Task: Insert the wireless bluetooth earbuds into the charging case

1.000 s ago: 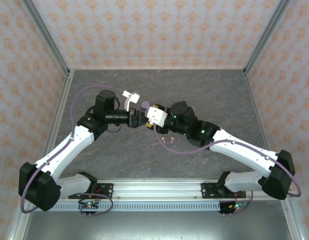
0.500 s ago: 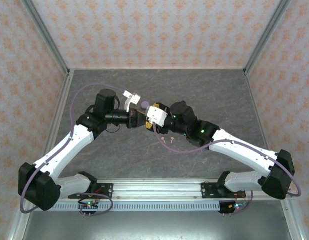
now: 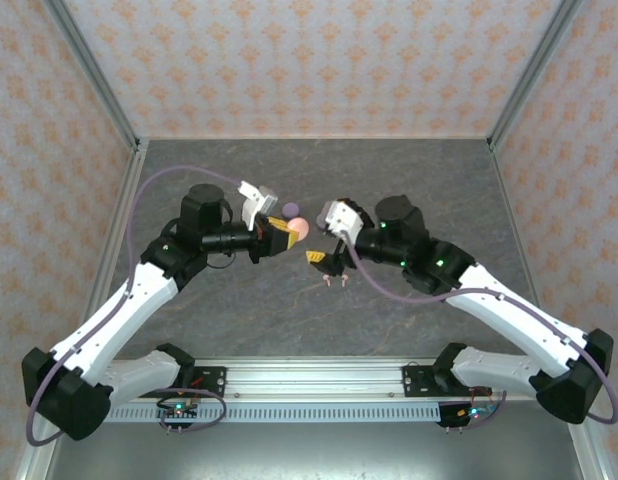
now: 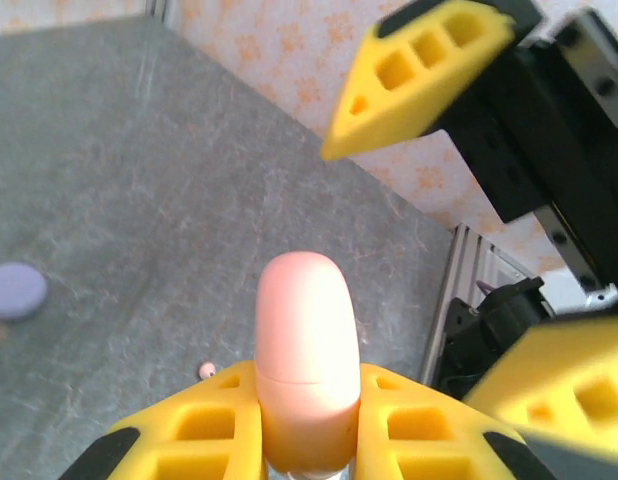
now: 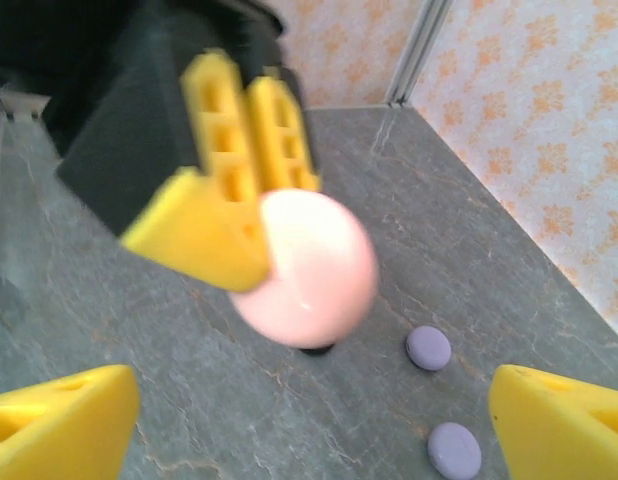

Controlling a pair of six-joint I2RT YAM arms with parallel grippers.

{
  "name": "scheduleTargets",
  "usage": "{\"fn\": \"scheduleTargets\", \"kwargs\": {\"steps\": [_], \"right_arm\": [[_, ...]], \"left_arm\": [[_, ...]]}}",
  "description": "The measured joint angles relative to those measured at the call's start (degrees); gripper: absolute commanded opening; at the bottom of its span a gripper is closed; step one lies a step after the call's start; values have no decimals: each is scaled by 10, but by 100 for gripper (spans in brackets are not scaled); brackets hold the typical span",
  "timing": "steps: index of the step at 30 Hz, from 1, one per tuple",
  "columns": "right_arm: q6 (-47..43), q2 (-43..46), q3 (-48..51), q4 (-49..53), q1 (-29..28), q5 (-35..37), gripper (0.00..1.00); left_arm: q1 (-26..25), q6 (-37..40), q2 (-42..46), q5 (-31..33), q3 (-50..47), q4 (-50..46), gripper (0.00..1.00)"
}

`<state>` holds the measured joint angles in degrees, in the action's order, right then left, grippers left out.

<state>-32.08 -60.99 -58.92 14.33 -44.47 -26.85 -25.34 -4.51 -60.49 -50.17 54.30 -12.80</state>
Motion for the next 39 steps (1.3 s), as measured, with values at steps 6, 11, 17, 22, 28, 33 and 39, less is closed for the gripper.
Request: {"fn": "scheduleTargets", "kwargs": {"steps": [6,11,17,22,28,33,39], "right_arm": [[82,36,46,-39,37,-46,83],[110,31,48,-52,37,-63,82],[119,-9,32,-59,37,-72,81],[122,-34,10,-59,37,-73,79],[128,-52,-13,-57,40,-77,76],[132,-64,-37,-49,53,-76,75],[134,-87,-62,-46,57,-76,74]], "left_arm": [[-27,77,50,42,-31,20,0],[-35,120,65,57,-43,21,0],[-35,139,68,61,-43,21,0],[-36,147,68,61,-43,21,0],[-35,156,66,63,-43,17,0],[-36,165,62,65,-43,14,0],[-40,167,61,65,-43,9,0]]}}
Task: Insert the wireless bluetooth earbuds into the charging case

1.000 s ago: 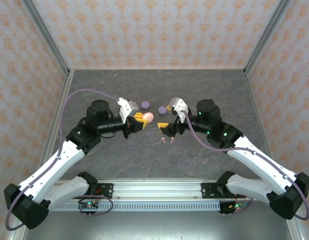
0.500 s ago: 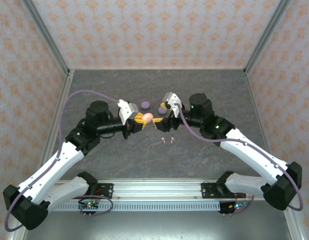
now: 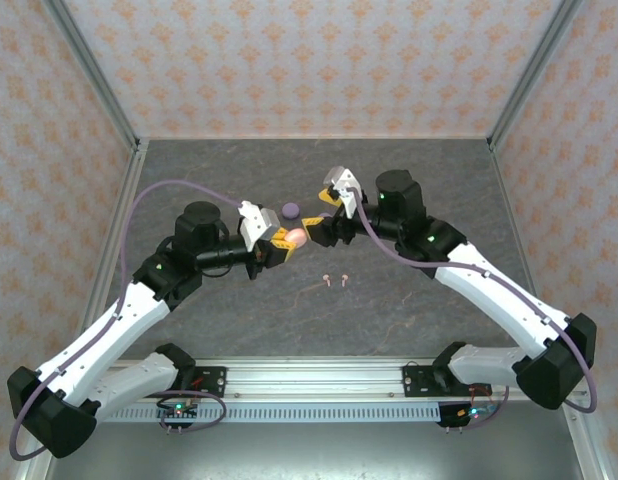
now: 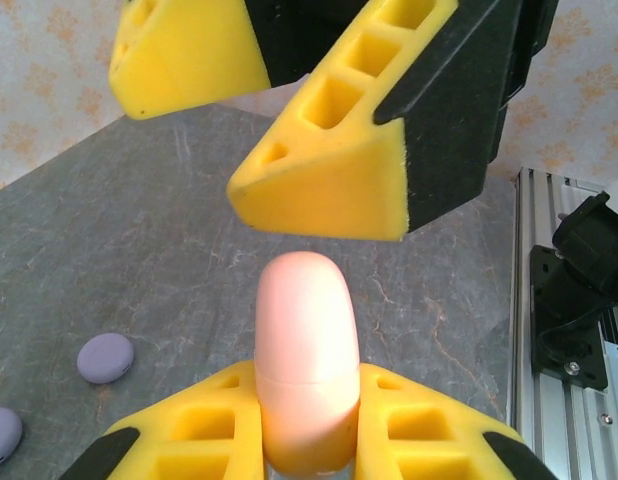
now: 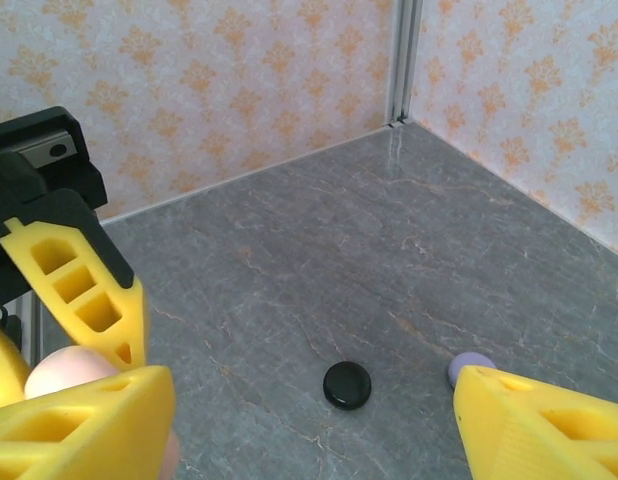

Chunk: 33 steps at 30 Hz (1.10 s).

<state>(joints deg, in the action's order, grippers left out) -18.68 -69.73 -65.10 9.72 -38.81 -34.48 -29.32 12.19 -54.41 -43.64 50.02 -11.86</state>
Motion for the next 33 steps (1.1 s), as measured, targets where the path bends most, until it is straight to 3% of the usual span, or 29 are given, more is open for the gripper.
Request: {"fn": "scheduleTargets", "kwargs": {"steps": [5,8,11,18,33], "right_arm": [[1,0,0,12,3,0,75],[-1,14,3,20,6,-14,85],[-4,29,4,26,6,-40,88],[-4,11,4,32,6,-80,88],[5,-25,-9,40,6,-64,84]], "left_arm": [[0,4,0,0,0,-6,0],[0,4,0,1,0,-7,0],[0,4,0,2,0,-7,0],[0,3,0,2,0,-7,0],[1,3,-3,20,0,-18,0]]}}
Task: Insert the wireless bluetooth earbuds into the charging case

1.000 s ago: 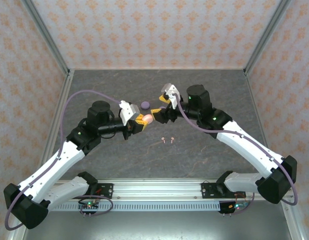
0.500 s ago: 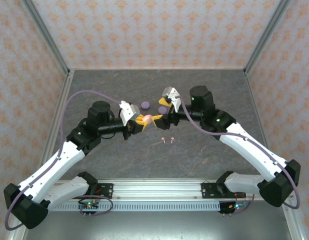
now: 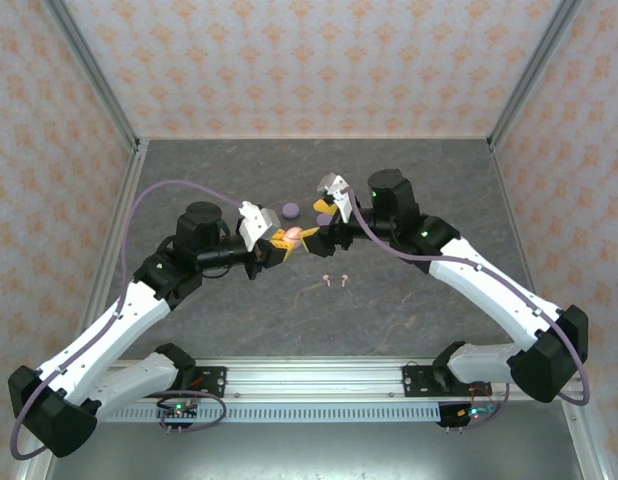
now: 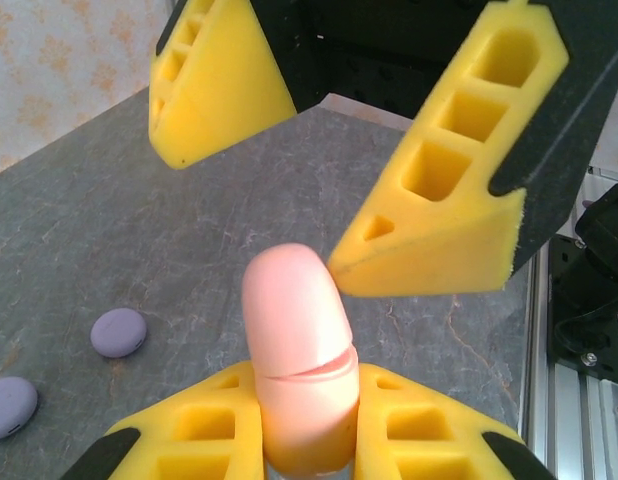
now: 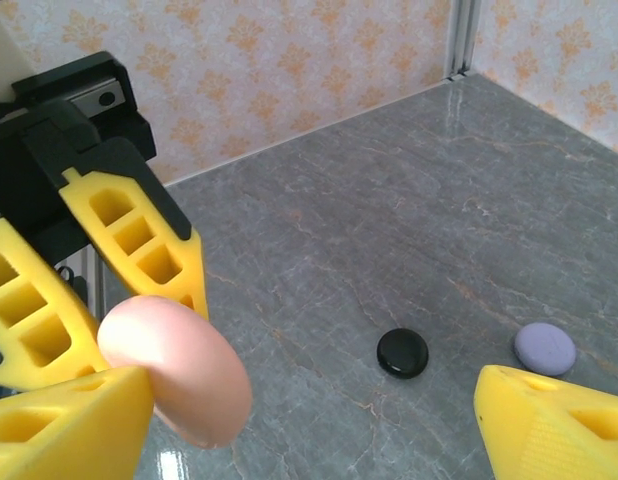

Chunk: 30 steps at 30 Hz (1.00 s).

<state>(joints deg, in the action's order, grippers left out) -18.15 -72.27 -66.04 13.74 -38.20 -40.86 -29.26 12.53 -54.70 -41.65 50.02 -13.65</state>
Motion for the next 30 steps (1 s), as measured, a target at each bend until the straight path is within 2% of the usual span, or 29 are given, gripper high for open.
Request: {"fn": "scheduleTargets", "kwargs": {"steps": [10,20,26,30], "right_arm": [[2,-33,-33,4,2,21,83],[15,-22,-33,19,5,34,83],[71,11,-33,52,28,86,83],[112,16,-32,98,34,127,77]], "left_arm": [[-3,0,0,-1,0,-10,0],[-4,0,1,-1,0,-10,0],[-4,0,16,-1,-4,-6,0],[-4,0,32,-1,-8,-5,0]]}}
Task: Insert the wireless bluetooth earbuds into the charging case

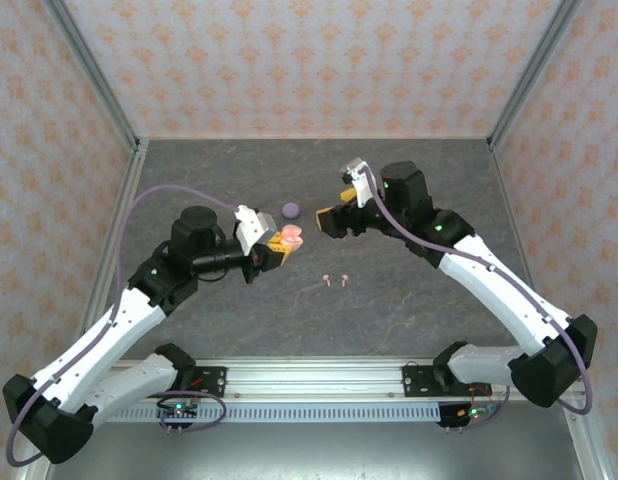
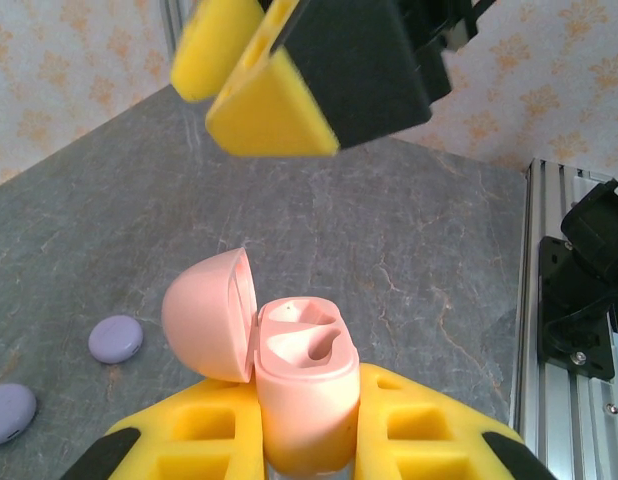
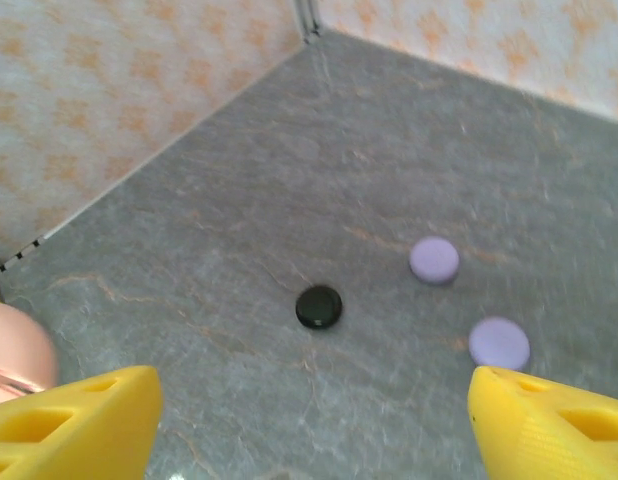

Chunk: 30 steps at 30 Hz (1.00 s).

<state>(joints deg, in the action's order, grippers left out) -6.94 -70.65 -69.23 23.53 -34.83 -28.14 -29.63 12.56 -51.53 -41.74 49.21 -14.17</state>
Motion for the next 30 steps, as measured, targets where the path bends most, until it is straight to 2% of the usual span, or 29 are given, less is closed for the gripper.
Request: {"fn": "scheduleTargets", "kwargs": {"steps": [5,12,16,30], "right_arm": [[67,-18,25,39,0,24,69],[180,-130,27,132,0,72,63],[232,-176,33,148,-14,98,62],[285,-318,-15,164,-116,203,57]], "left_arm": [[0,2,25,0,-2,0,0],[0,11,47,0,-6,-2,0],[0,11,47,0,-6,-2,0],[0,10,46,2,-10,-2,0]]}}
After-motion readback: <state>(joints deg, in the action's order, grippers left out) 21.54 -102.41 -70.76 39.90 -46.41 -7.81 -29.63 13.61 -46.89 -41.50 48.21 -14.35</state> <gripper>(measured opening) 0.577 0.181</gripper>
